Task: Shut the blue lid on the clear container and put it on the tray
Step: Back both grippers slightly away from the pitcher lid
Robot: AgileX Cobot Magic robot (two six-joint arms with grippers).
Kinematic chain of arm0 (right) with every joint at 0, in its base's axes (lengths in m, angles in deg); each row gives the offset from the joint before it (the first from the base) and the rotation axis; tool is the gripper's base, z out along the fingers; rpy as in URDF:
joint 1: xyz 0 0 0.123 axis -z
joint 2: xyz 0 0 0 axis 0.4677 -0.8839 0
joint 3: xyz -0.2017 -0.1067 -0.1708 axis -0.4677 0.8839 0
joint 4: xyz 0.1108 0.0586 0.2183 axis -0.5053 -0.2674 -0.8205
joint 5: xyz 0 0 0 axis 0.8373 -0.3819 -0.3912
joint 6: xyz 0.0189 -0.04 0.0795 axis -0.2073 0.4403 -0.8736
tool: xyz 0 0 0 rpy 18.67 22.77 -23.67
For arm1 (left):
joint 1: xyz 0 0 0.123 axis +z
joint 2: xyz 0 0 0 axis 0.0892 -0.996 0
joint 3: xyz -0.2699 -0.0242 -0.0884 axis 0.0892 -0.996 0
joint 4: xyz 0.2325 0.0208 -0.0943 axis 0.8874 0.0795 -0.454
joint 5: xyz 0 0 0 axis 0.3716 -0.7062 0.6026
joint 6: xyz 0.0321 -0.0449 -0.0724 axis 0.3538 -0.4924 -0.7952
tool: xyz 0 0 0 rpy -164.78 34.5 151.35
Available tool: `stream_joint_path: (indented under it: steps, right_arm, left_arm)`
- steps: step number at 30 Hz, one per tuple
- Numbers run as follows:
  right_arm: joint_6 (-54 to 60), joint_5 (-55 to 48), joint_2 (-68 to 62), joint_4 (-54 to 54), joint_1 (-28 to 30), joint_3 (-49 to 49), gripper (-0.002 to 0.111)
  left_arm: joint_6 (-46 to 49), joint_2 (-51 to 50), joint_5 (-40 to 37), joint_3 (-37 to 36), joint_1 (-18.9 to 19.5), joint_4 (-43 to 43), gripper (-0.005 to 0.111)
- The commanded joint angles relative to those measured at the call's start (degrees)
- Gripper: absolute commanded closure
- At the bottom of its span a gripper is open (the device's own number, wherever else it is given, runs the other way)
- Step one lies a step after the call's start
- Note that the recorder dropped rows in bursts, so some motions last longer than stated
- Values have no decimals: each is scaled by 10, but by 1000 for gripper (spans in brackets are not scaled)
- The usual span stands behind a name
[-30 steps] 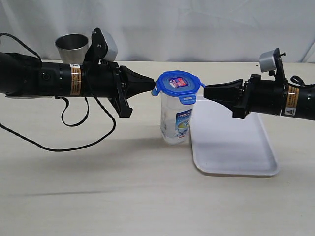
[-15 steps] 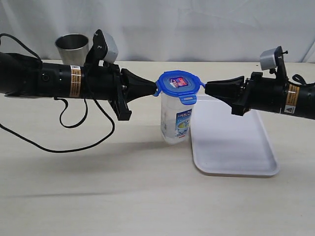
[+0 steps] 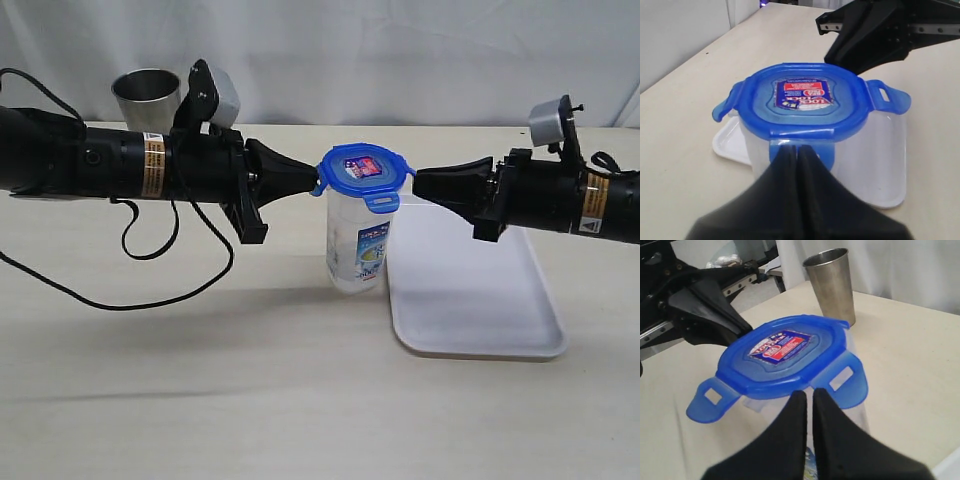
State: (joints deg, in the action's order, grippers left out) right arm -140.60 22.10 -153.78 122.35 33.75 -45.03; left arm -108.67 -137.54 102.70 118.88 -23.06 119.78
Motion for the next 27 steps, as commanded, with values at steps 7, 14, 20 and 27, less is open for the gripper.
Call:
stream_joint_path:
  steps: [7, 14, 20, 27]
  right_arm:
    - [-3, 16, -16, 11, 0, 0, 104]
    - [0, 16, -23, 4, 0, 0, 104]
    - [14, 17, -23, -19, 0, 0, 104]
    - [19, 13, -23, -32, 0, -1, 104]
  left_arm:
    - [32, 1, -32, 4, -1, -51, 107]
    - [33, 1, -20, 4, -1, -51, 107]
    - [17, 1, -21, 4, -1, -37, 107]
    - [4, 1, -10, 4, -1, -23, 107]
